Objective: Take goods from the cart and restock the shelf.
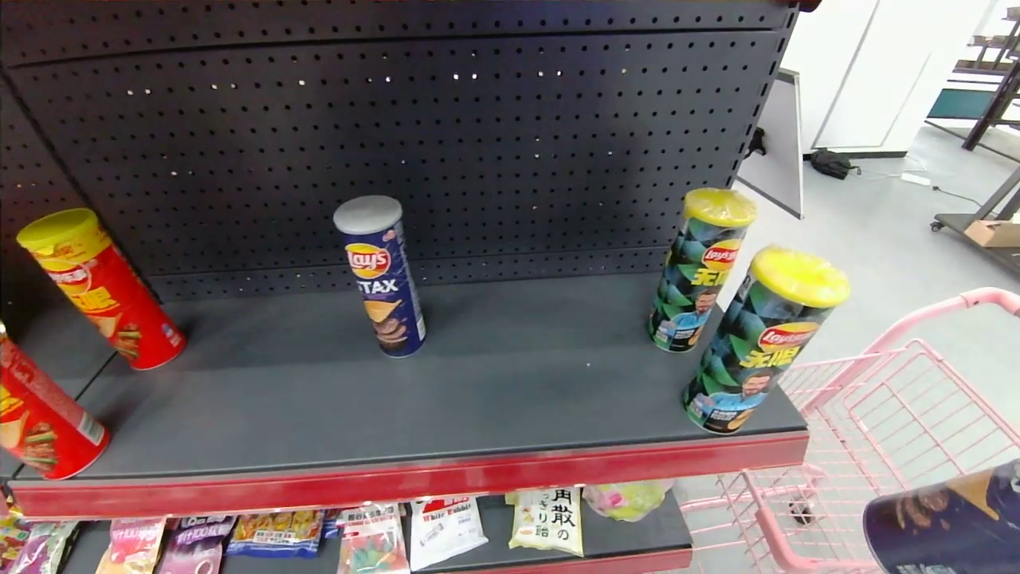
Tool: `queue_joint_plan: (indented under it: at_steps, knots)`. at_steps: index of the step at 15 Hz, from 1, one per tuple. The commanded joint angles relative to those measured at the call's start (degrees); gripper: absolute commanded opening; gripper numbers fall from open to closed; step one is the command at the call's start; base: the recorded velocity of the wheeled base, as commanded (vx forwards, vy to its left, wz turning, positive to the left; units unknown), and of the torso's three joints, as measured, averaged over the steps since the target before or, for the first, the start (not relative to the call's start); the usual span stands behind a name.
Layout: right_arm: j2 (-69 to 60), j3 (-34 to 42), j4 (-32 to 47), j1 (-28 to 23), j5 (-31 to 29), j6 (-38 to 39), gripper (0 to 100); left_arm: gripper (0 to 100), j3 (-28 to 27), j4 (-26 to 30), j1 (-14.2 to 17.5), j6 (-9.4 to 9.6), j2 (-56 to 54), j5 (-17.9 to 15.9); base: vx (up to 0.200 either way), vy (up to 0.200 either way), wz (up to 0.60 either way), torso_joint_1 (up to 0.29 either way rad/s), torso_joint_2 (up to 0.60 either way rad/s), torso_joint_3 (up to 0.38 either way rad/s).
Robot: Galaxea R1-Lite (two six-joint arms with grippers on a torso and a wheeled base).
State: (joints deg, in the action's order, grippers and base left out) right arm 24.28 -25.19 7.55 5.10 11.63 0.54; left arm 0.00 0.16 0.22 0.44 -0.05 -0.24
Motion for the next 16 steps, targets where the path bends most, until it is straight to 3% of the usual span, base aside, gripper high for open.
queue_joint_plan:
  at_steps: [1, 4, 10, 16]
  knots:
    - [-0.5, 0.3, 0.0, 0.0, 0.1, -0.1, 0, 100, 0.0, 0.0, 0.0, 0.0, 0.0, 0.0, -0.2, 0.2, 0.0, -0.007, 0.0, 0.002]
    - [-0.5, 0.5, 0.0, 0.1, 0.3, -0.1, 0, 100, 0.0, 0.0, 0.0, 0.0, 0.0, 0.0, -0.2, 0.2, 0.0, -0.001, 0.0, 0.001]
    - [-3.8, 2.8, 0.4, 0.1, 1.1, -0.2, 0, 100, 0.0, 0.0, 0.0, 0.0, 0.0, 0.0, 0.0, 0.0, 0.0, 0.0, 0.0, 0.0]
    - [-5.0, 3.7, 0.2, 0.1, 1.2, -0.3, 0, 100, 0.0, 0.0, 0.0, 0.0, 0.0, 0.0, 0.2, 0.0, 0.0, 0.004, 0.0, 0.006]
